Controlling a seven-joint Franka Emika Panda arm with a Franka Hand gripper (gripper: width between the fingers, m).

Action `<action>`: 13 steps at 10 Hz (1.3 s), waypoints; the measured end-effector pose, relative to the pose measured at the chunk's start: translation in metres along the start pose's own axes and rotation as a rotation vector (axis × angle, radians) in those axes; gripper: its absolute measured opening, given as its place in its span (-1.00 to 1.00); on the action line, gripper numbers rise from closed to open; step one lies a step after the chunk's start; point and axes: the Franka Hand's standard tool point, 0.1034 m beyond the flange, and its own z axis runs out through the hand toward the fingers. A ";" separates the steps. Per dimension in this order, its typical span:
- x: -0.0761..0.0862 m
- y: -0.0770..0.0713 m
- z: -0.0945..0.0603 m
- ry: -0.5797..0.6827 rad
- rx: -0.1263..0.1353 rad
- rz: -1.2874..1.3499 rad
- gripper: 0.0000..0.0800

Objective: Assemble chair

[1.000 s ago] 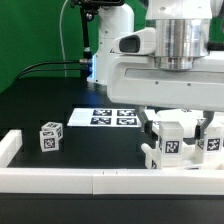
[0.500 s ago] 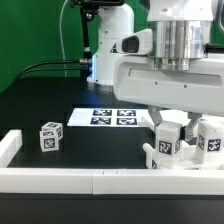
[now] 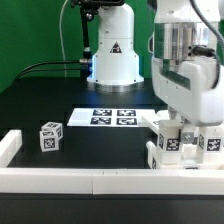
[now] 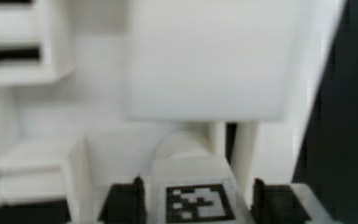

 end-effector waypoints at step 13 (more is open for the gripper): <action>0.014 -0.001 -0.004 0.056 -0.022 -1.240 0.62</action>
Offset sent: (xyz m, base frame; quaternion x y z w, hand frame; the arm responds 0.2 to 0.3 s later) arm -0.0052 -0.0030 0.0090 -0.0551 0.0069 -0.2714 0.9609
